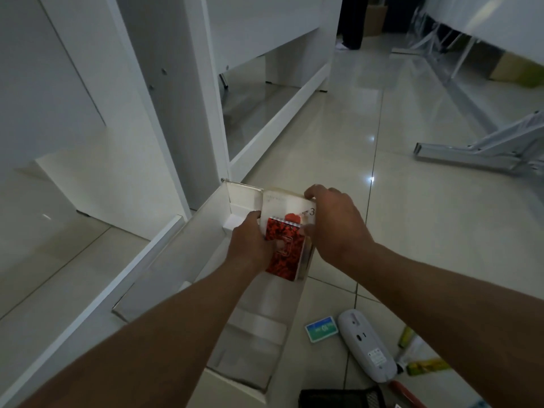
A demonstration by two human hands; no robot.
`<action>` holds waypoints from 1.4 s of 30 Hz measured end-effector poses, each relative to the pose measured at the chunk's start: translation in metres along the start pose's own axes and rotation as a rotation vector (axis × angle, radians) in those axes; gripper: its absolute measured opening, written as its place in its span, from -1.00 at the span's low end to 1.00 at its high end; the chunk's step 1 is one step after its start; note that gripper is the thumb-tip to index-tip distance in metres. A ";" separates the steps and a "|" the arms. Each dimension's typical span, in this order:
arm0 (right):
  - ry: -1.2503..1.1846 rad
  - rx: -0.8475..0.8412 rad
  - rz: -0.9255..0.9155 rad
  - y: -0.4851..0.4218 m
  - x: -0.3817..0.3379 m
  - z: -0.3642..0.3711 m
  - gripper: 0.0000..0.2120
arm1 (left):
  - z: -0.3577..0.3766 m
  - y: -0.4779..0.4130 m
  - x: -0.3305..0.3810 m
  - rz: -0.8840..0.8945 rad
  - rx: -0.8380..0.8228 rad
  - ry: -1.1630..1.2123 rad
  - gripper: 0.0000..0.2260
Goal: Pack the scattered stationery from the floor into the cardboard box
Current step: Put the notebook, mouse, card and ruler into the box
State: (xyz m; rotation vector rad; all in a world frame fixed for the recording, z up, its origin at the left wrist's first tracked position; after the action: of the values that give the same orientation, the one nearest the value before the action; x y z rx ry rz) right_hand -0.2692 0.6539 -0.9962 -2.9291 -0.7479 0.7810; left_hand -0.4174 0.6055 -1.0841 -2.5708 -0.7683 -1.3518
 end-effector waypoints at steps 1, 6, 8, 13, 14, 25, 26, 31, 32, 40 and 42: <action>-0.009 0.004 0.004 0.000 0.002 -0.001 -0.46 | 0.002 0.001 0.000 0.006 -0.010 0.015 -0.44; -0.010 0.037 -0.005 0.005 0.005 -0.003 -0.47 | 0.007 0.008 0.000 0.031 -0.049 0.054 -0.31; 0.022 0.058 -0.012 0.007 0.004 -0.003 -0.46 | 0.005 0.010 -0.003 0.027 -0.030 0.040 -0.27; 0.109 0.169 -0.116 0.013 -0.008 -0.013 -0.56 | -0.007 0.015 -0.017 -0.045 0.104 -0.018 -0.36; 0.128 0.148 -0.135 0.012 -0.009 -0.009 -0.62 | -0.003 0.015 -0.018 -0.044 0.066 -0.021 -0.42; 0.010 0.221 -0.189 0.020 0.002 -0.017 -0.77 | 0.011 0.023 -0.022 -0.019 -0.035 -0.063 -0.60; -0.010 0.229 -0.177 0.023 0.006 -0.021 -0.76 | 0.005 0.024 -0.016 -0.008 0.023 -0.034 -0.67; -0.089 0.210 -0.110 0.036 0.035 -0.039 -0.79 | -0.023 0.042 0.081 0.267 0.286 0.092 -0.82; -0.072 0.191 -0.105 0.039 0.040 -0.042 -0.80 | -0.020 0.047 0.107 0.361 0.256 0.104 -0.81; 0.133 -0.250 0.057 0.098 0.123 -0.005 -0.74 | 0.128 0.110 0.156 0.567 -0.366 -0.507 -0.72; 0.152 -0.283 0.077 0.113 0.139 0.001 -0.73 | 0.155 0.121 0.137 0.538 -0.469 -0.645 -0.70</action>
State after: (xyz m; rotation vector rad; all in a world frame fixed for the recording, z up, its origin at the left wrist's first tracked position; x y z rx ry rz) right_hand -0.1137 0.6169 -1.0774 -3.2389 -0.7956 0.4826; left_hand -0.1802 0.6061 -1.0521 -3.2715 0.2496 -0.5787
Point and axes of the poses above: each hand's wrist, its own y-axis away from the middle knuckle, its own z-axis out of the palm, x = y × z, the point moved 9 cm from there along -y, towards the middle knuckle, and after that the axes turned 1 degree about -y, right-handed, at the moved point
